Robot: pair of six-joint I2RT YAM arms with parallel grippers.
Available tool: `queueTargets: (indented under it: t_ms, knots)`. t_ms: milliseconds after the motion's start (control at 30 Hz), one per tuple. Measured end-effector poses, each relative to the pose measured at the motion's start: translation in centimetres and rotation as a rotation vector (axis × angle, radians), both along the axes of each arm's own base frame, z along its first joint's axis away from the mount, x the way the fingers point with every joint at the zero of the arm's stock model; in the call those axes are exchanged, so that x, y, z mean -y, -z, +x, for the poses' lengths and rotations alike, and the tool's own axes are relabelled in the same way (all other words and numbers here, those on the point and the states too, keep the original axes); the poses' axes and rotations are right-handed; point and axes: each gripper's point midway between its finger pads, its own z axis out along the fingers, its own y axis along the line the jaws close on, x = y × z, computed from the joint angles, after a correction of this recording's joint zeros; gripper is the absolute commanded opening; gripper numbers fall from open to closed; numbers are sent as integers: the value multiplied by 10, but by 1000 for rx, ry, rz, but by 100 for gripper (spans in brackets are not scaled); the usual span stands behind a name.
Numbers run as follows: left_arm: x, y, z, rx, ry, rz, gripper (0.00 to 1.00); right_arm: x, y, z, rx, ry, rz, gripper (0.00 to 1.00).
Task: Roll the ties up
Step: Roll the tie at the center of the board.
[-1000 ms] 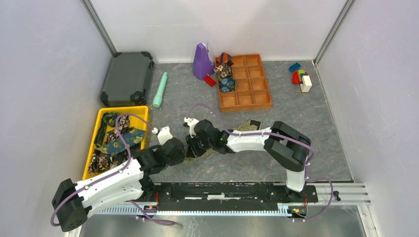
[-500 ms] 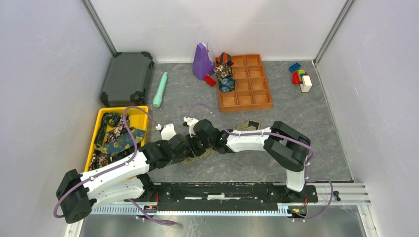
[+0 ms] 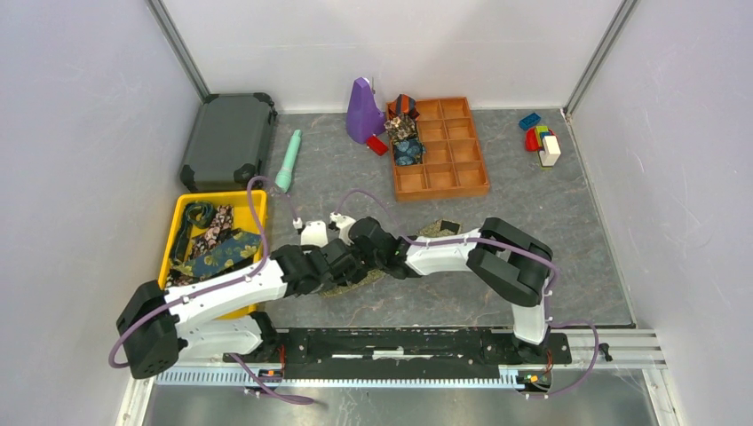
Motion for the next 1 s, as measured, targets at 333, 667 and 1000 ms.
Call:
queueTargets:
  t_ms: [333, 667, 1000]
  knots:
    - [5, 5, 3, -17, 26, 92, 17, 54, 1, 18, 9, 78, -44, 25]
    - [14, -5, 8, -36, 65, 228, 17, 89, -14, 38, 60, 147, -42, 25]
    - [12, -1, 7, -90, 88, 427, 16, 145, -5, 58, 65, 272, -93, 25]
